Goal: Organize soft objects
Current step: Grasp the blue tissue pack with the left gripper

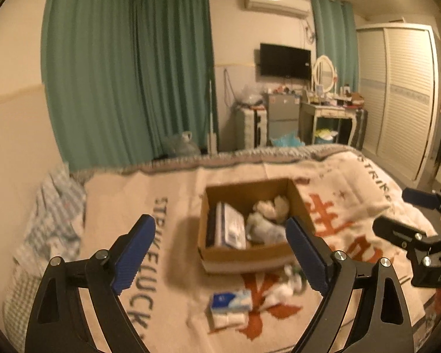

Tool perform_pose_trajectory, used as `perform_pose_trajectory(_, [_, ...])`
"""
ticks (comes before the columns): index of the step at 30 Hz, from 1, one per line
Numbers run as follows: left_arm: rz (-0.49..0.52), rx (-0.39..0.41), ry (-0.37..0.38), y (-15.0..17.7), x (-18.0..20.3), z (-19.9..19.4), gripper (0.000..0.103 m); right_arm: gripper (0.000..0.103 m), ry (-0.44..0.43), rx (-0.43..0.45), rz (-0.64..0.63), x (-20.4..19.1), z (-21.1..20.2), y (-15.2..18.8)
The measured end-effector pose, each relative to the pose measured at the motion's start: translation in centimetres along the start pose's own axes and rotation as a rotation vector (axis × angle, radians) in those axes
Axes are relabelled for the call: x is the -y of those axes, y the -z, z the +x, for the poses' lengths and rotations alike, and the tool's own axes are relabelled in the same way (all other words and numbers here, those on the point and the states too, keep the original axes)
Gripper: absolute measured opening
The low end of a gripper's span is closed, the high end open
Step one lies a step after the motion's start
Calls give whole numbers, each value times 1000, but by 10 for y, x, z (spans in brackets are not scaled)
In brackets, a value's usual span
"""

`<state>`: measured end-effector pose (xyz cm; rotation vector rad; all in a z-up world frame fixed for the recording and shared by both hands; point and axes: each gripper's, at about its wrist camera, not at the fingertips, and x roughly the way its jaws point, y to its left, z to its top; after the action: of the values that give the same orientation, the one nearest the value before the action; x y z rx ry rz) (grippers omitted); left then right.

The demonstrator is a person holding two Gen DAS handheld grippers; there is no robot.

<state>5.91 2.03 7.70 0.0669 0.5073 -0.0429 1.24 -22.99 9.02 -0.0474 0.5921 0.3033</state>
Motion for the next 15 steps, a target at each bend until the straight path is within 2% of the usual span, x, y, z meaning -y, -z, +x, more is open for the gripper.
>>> perform_pose_trajectory(4, [3,-82,0,32,0,24,92,93,-19,-68,-16,-9,26,32])
perform_pose_trajectory(8, [7,-183,12,65,3,60,92,93,-6,-172,-37,-13,73,63])
perform_pose_trajectory(15, [3,-358,-2,110,8,122,90,93,11,-232,-62,-11,127,87])
